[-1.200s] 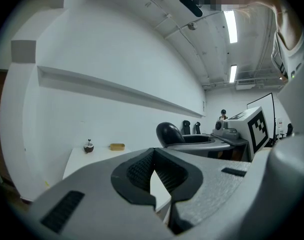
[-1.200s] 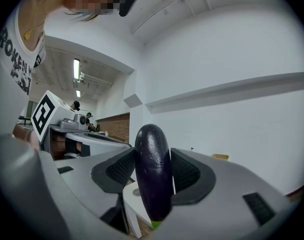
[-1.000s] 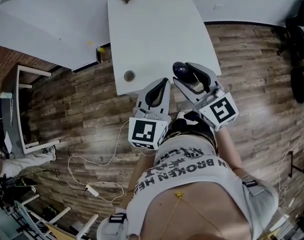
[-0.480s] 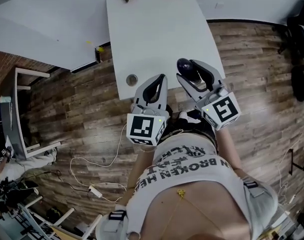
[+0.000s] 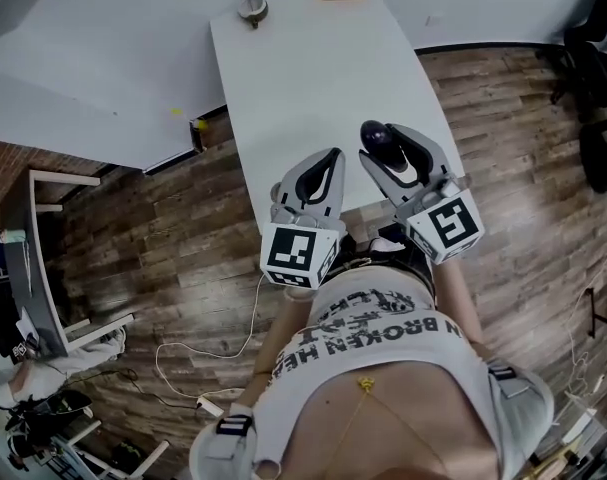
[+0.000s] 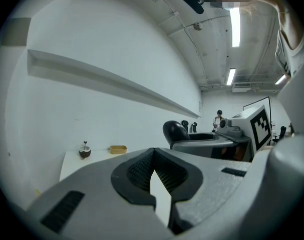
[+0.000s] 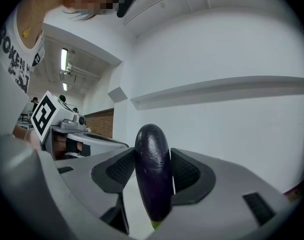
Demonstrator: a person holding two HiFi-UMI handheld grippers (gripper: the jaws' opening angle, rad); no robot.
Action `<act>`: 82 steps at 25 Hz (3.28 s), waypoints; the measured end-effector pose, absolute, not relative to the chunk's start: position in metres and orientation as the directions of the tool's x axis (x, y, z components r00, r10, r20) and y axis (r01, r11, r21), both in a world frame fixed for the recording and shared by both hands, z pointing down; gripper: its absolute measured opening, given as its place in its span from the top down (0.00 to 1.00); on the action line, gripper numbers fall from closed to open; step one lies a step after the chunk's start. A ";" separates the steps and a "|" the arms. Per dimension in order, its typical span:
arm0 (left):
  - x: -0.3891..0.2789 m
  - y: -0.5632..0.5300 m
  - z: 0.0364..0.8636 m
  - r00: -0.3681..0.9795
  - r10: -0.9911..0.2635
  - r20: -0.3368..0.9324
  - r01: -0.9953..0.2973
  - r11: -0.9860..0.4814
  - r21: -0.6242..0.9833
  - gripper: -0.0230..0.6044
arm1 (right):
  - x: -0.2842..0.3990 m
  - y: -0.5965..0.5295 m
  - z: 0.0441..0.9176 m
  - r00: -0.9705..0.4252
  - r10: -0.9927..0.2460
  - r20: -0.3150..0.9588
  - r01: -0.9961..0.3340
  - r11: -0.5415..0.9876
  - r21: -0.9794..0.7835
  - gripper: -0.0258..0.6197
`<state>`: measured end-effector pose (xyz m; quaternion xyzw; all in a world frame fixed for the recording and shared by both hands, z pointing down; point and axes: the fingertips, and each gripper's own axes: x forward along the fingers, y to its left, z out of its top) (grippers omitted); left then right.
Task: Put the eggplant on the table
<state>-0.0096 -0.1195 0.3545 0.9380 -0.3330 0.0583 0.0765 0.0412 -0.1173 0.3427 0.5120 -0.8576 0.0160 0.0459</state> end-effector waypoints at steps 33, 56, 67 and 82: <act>0.006 -0.217 0.347 0.707 -0.697 0.120 -0.706 -0.703 0.082 0.95 | 0.056 -0.221 0.345 -0.584 -0.800 0.136 -0.797 0.597 0.091 0.62; 0.027 -0.220 0.353 0.693 -0.705 0.149 -0.719 -0.692 0.068 0.95 | 0.067 -0.226 0.349 -0.628 -0.767 0.129 -0.765 0.639 0.074 0.62; 0.027 -0.218 0.358 0.696 -0.700 0.160 -0.716 -0.694 0.081 0.95 | 0.067 -0.226 0.354 -0.627 -0.764 0.153 -0.758 0.644 0.104 0.62; 0.022 -0.210 0.365 0.679 -0.711 0.181 -0.731 -0.676 0.087 0.95 | 0.065 -0.226 0.389 -0.627 -0.731 0.268 -0.727 0.673 0.134 0.62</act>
